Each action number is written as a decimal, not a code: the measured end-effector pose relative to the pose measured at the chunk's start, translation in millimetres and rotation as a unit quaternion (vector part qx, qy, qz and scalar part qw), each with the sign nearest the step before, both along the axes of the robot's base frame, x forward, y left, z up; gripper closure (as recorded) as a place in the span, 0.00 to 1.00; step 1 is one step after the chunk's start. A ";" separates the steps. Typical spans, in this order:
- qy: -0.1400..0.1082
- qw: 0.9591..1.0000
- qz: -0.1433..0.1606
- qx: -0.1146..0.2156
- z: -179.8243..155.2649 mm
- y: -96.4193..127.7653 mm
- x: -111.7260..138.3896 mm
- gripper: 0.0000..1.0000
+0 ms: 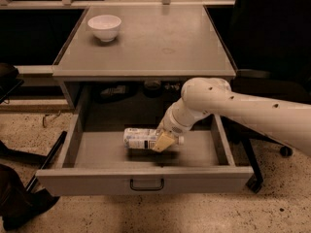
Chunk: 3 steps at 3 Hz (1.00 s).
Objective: Place blue plastic bottle into top drawer
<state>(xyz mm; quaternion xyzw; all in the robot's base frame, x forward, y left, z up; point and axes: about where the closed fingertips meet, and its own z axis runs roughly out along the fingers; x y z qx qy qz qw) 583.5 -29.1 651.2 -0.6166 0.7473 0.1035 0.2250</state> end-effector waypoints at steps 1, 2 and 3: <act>0.000 1.000 -0.002 0.001 -23.0 0.5 3.4 1.00; -0.012 0.999 -0.011 -0.030 -34.0 -4.3 1.6 1.00; -0.015 0.999 -0.017 -0.038 -37.8 -7.8 2.2 1.00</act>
Offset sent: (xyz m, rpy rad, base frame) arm -0.0032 -0.0154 -0.0427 -0.1619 -0.0594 -0.0664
